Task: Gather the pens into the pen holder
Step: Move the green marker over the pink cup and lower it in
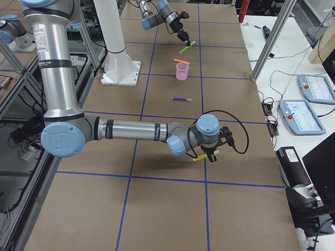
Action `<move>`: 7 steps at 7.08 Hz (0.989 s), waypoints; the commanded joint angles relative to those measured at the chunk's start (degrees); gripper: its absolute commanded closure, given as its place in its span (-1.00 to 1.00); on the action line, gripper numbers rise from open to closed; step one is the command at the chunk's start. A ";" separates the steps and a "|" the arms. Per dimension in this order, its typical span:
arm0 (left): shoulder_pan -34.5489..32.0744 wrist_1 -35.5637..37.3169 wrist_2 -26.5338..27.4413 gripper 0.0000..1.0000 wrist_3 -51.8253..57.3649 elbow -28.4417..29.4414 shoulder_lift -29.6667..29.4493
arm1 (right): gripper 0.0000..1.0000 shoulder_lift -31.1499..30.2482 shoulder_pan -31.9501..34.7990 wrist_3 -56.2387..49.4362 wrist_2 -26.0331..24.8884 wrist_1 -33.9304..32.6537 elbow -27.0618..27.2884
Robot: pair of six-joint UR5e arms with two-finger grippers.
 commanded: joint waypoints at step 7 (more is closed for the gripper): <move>4.93 -11.76 8.55 1.00 -0.23 15.73 -5.30 | 1.00 0.14 0.27 13.06 -0.64 13.10 3.83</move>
